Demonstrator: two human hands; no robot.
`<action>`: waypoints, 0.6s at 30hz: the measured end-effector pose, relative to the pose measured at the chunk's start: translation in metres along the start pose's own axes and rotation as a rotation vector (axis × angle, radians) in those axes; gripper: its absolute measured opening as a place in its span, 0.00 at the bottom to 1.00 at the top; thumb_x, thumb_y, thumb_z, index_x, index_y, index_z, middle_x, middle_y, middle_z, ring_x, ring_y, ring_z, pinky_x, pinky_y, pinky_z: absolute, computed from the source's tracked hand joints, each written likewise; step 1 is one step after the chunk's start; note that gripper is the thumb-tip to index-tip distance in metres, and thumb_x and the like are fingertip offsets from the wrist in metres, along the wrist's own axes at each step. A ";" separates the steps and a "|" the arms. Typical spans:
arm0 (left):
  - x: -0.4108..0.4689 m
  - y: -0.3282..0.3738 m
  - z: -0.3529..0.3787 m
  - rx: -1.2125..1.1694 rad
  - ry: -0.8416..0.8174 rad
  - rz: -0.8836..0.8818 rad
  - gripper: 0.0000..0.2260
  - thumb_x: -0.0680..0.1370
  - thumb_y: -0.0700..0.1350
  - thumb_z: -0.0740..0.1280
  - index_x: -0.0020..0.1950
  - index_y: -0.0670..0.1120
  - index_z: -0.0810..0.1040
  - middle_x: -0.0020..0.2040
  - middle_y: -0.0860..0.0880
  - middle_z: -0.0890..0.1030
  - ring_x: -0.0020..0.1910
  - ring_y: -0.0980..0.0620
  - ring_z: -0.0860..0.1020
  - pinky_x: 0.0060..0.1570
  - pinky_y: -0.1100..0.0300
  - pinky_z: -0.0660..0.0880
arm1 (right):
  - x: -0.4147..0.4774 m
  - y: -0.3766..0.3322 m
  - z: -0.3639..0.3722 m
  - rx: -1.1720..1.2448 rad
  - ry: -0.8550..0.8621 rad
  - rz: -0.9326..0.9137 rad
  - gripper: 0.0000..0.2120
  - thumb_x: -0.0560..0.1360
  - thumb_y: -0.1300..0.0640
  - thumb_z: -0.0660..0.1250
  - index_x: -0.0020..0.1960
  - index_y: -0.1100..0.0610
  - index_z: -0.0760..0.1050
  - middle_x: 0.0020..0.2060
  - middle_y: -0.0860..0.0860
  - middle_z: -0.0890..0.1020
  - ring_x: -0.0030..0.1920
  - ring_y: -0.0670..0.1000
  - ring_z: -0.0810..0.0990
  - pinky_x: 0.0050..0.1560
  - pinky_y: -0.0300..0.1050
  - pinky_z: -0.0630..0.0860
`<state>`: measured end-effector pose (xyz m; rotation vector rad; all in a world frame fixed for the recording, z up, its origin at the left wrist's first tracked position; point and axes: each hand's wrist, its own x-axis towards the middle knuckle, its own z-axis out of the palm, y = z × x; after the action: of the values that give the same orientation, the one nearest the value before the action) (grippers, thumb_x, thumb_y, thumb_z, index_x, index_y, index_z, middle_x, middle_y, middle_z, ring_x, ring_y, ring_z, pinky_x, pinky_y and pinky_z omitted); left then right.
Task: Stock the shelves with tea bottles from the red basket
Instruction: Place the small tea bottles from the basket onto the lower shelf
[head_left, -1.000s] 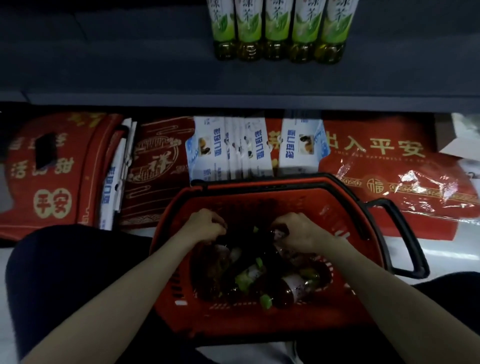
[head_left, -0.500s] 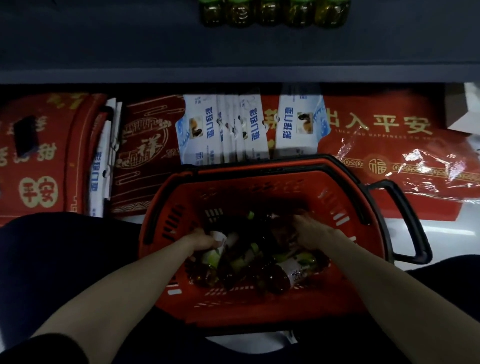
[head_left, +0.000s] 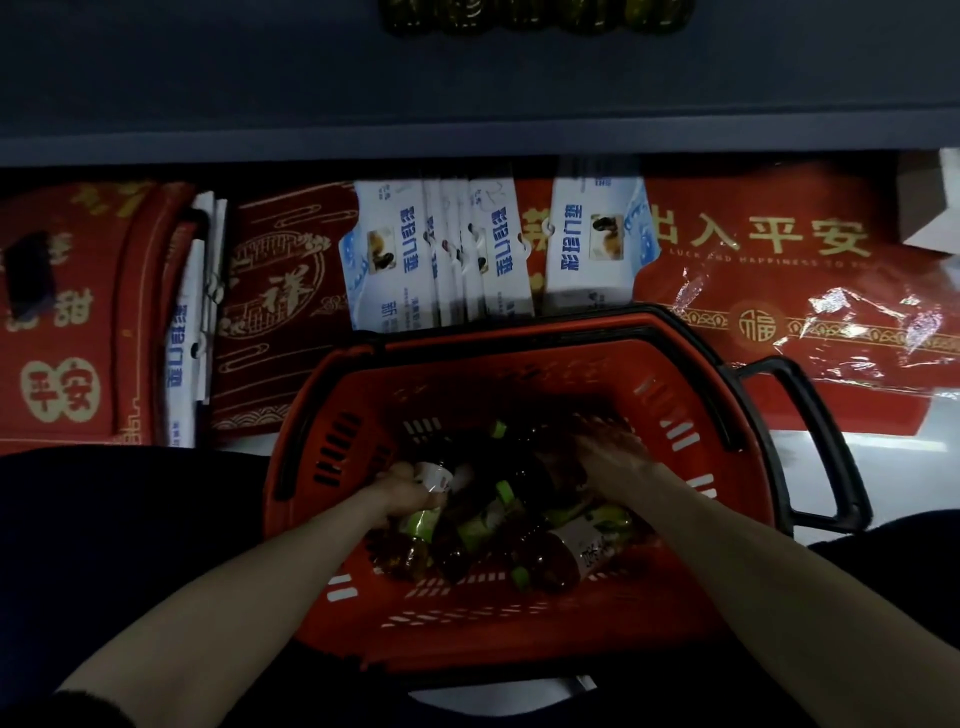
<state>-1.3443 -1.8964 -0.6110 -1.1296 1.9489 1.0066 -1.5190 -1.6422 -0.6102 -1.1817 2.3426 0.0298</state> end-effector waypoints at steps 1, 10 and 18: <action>-0.002 -0.001 0.000 -0.003 -0.008 0.031 0.41 0.76 0.54 0.76 0.82 0.43 0.60 0.80 0.43 0.65 0.78 0.44 0.66 0.73 0.53 0.70 | 0.000 0.001 0.000 0.009 -0.011 -0.005 0.29 0.82 0.46 0.56 0.83 0.44 0.57 0.81 0.50 0.61 0.81 0.55 0.59 0.81 0.56 0.56; -0.046 0.021 -0.042 -0.188 -0.141 0.359 0.34 0.68 0.54 0.83 0.72 0.52 0.75 0.68 0.51 0.81 0.68 0.51 0.79 0.70 0.51 0.76 | -0.016 -0.003 -0.042 0.364 0.036 -0.007 0.34 0.75 0.65 0.67 0.80 0.56 0.64 0.76 0.55 0.71 0.77 0.55 0.68 0.78 0.47 0.63; -0.104 0.058 -0.067 -0.549 -0.210 0.696 0.22 0.76 0.36 0.75 0.69 0.44 0.78 0.63 0.45 0.85 0.63 0.47 0.84 0.60 0.54 0.81 | -0.047 -0.024 -0.105 0.893 0.265 -0.031 0.28 0.73 0.53 0.79 0.69 0.53 0.71 0.58 0.45 0.82 0.60 0.43 0.81 0.61 0.42 0.78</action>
<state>-1.3649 -1.8943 -0.4755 -0.5417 1.9737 2.0308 -1.5225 -1.6474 -0.4929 -0.7752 2.1222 -1.1147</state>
